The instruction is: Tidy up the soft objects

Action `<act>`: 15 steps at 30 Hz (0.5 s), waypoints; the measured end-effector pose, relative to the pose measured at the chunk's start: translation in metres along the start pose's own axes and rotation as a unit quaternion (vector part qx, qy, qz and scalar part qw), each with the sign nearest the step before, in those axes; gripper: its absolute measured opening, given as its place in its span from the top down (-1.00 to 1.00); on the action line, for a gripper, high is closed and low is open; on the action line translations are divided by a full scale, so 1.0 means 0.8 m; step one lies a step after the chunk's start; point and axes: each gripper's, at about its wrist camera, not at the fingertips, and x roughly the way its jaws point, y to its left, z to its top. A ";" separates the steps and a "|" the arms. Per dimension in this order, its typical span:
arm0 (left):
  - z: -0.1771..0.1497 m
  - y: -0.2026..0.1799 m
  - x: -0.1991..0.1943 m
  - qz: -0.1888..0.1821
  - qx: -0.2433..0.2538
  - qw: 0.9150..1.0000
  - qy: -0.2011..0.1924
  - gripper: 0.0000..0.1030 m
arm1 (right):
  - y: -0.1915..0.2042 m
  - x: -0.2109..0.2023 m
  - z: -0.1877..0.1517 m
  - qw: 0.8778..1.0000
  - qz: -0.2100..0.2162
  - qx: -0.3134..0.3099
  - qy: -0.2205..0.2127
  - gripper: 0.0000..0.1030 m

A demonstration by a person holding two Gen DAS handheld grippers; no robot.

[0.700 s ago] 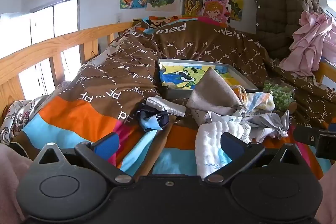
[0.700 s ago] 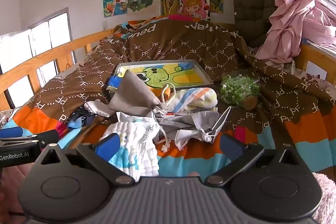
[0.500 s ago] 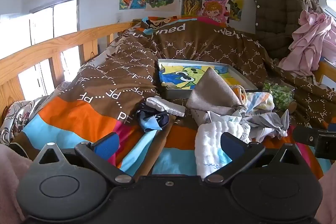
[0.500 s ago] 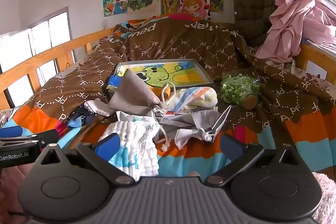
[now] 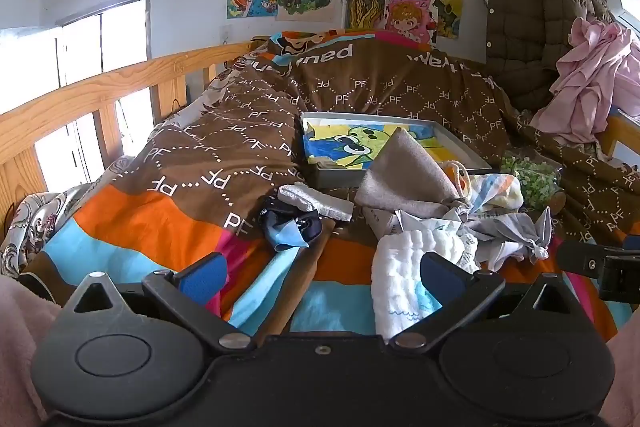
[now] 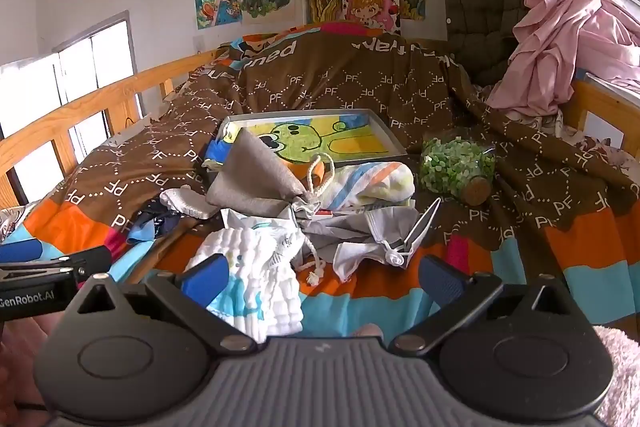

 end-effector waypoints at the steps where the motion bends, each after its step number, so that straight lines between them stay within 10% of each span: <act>1: 0.000 0.000 0.000 0.000 0.000 1.000 0.000 -0.99 | 0.000 0.000 0.000 1.000 0.000 0.000 0.000 -0.99; 15: 0.000 -0.001 0.000 0.001 0.001 1.000 0.001 -0.99 | -0.001 0.001 -0.001 1.000 0.001 0.001 0.002 -0.99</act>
